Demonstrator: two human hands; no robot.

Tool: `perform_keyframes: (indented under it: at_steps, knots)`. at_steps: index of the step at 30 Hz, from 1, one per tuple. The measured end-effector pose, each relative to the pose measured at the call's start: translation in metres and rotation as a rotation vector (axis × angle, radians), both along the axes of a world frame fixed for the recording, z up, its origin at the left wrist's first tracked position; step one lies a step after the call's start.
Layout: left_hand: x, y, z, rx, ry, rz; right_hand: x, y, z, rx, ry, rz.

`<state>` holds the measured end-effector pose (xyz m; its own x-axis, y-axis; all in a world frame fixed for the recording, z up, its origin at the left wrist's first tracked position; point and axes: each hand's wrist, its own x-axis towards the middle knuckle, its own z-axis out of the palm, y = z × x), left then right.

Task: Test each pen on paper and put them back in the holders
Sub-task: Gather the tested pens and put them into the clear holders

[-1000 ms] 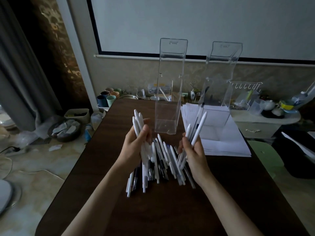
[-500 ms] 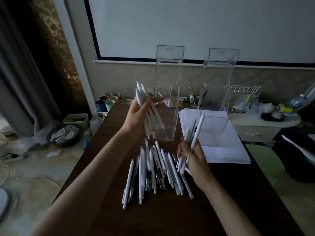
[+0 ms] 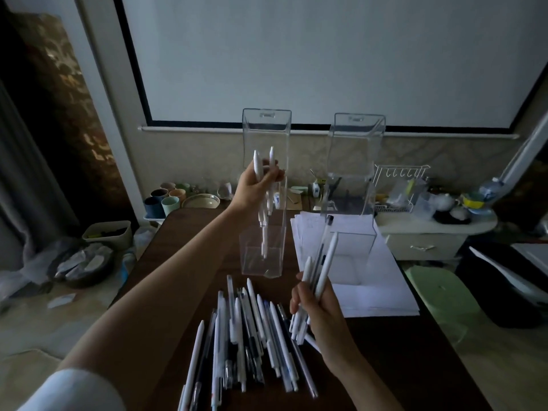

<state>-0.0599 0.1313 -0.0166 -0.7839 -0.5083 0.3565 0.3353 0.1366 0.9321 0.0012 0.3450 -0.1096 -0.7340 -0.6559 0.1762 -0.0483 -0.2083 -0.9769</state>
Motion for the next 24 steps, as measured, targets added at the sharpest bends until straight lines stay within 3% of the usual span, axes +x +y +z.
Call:
perform_keyframes:
  at_steps: [4,11,13,17,24]
  knots:
    - [0.011,-0.002,-0.015,-0.122,-0.147,0.008,0.0,0.001,-0.001,0.027,-0.035,-0.001]
    - [0.071,0.022,-0.019,-0.23,-0.009,0.27,0.001,0.005,0.006,0.044,-0.178,0.046]
    - [0.098,0.043,-0.023,-0.227,-0.086,0.127,0.003,0.006,0.01,0.046,-0.186,0.115]
    - [0.141,0.077,-0.039,-0.133,-0.386,-0.416,0.01,0.007,0.017,0.097,-0.108,0.241]
    - [0.151,0.075,-0.041,0.058,-0.236,-0.248,0.026,0.009,0.018,0.209,-0.023,0.455]
